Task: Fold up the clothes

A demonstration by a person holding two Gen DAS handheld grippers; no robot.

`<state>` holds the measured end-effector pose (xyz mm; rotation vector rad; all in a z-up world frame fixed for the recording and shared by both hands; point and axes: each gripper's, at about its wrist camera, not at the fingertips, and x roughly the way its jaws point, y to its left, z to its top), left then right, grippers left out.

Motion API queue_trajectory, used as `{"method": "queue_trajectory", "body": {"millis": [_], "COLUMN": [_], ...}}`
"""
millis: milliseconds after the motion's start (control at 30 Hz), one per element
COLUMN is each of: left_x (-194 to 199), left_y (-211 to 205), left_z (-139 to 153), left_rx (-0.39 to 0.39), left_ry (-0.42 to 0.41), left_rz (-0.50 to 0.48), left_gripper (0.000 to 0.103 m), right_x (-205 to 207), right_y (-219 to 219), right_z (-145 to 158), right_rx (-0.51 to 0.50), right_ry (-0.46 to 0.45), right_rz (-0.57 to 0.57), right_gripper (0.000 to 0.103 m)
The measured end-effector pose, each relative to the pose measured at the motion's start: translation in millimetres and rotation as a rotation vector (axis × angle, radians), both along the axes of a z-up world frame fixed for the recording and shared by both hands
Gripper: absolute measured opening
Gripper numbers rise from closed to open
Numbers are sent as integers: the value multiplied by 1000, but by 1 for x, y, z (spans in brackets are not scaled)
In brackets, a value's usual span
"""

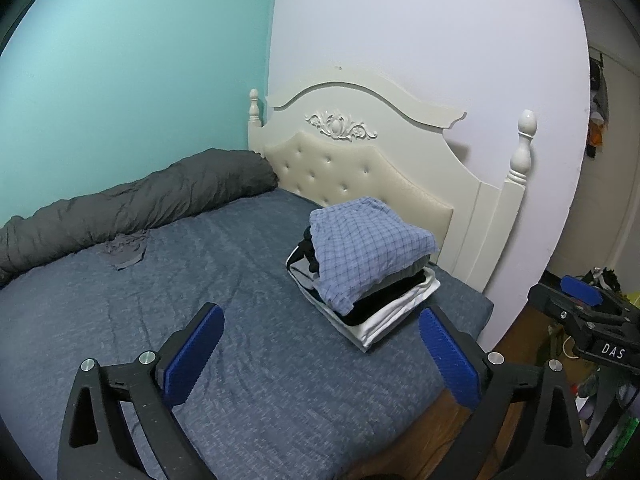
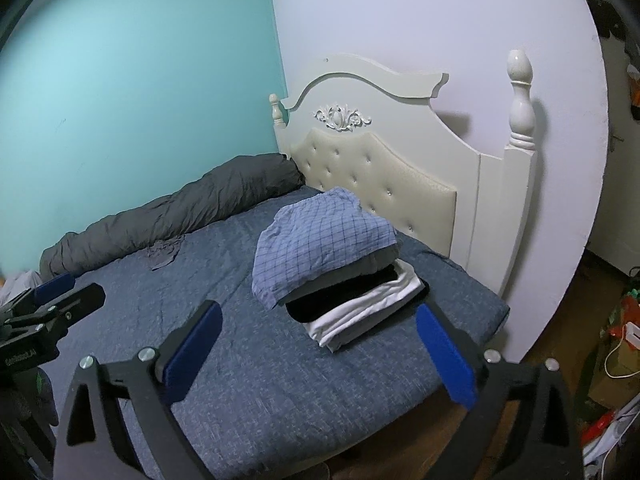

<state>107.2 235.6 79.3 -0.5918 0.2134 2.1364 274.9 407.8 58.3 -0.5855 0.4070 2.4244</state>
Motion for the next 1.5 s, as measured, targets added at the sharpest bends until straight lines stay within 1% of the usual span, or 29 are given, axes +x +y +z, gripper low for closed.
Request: {"method": "queue_trajectory", "body": {"millis": [267,600,933,1500], "left_x": [11,16,19,29], "left_y": [-18,-38,-45,-54], "left_z": [1,-1,-10,-20], "left_rx": [18,18,6,3], "left_ry": [6,23,26,27], "left_rz": [2,22,27,24], "left_gripper": [103,103,103,103], "right_x": [7,14,26,35], "right_y": [-22,-41,-45,-61], "right_z": [-1,-5,-12,-19], "right_rx": [17,24,14,23], "right_ry": [4,14,34,22], "right_rz": [2,-5,-45,-37], "right_gripper": [100,101,101,101]}}
